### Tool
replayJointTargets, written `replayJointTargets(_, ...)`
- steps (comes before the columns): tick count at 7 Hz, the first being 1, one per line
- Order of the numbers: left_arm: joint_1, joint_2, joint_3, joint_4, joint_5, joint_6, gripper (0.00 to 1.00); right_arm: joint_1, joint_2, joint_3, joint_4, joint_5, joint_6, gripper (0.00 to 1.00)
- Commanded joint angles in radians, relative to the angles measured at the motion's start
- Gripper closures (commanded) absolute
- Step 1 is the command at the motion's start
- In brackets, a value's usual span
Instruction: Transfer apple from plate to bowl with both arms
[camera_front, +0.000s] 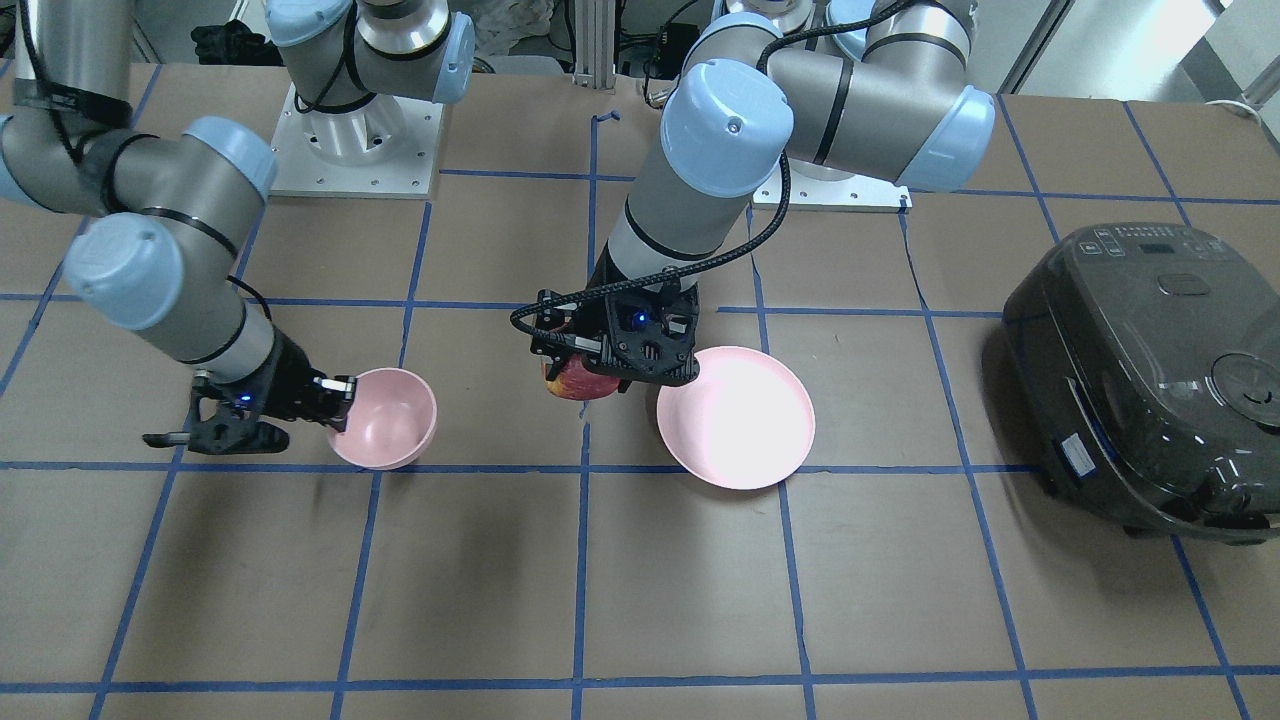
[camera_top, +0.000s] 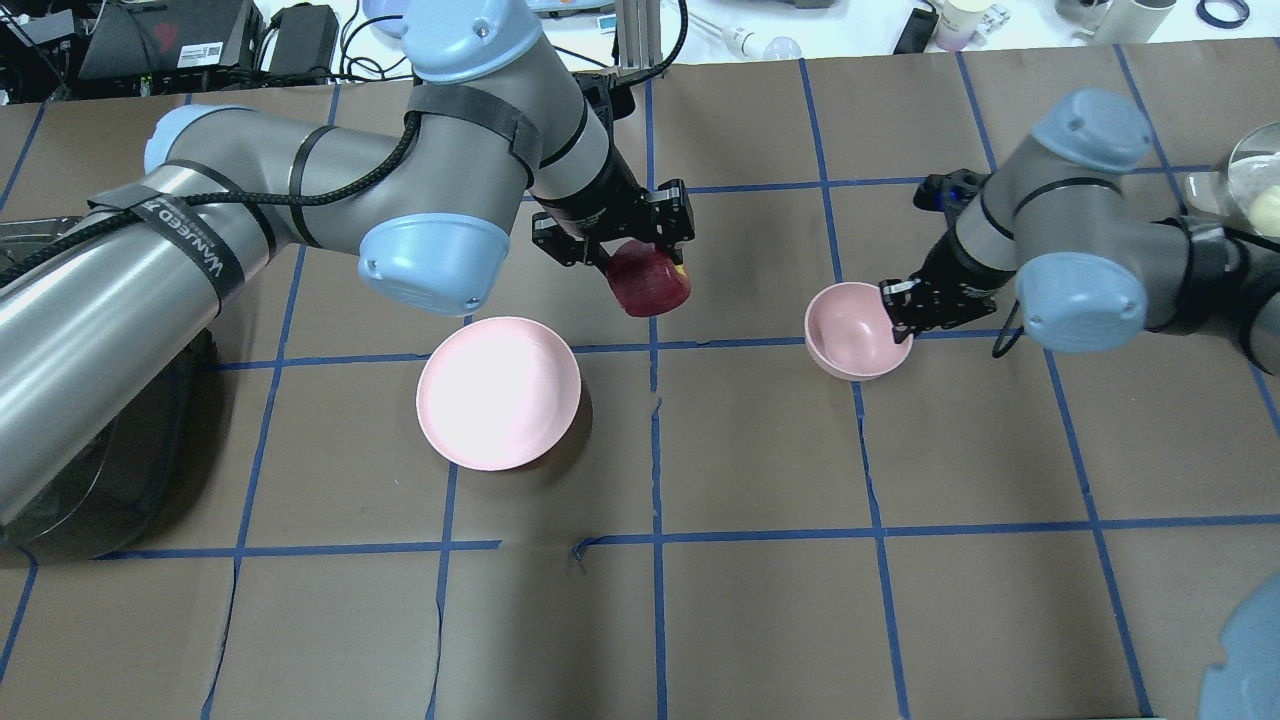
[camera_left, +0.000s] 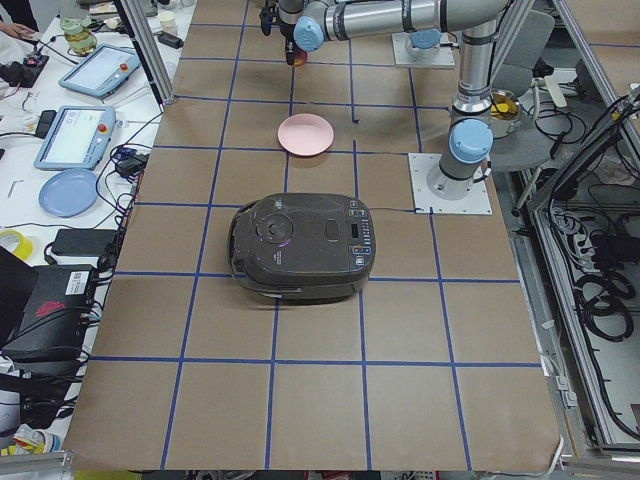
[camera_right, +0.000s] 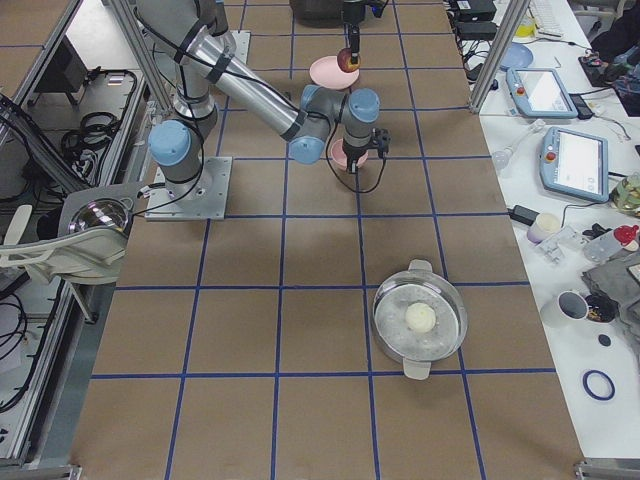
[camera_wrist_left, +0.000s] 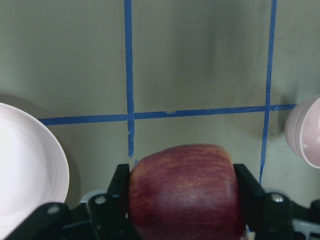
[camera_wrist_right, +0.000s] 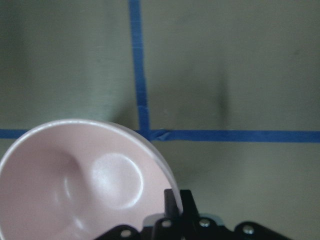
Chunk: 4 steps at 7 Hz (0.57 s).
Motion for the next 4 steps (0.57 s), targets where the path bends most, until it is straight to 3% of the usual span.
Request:
replayJointTargets(1,0.0,0.017,-0.012,-0.007,0.002,0.009,1.0,0.116,0.001,0.005,0.006,0.006,0.189,1.0)
replayJointTargets(3,-0.002,0.025,-0.032,-0.007,0.002,0.009,1.0,0.132,0.014,0.039,0.0,0.044,0.188,1.0)
replayJointTargets(4,0.0,0.025,-0.04,-0.001,0.002,0.009,1.0,0.132,0.018,0.045,-0.003,0.044,0.19,0.81)
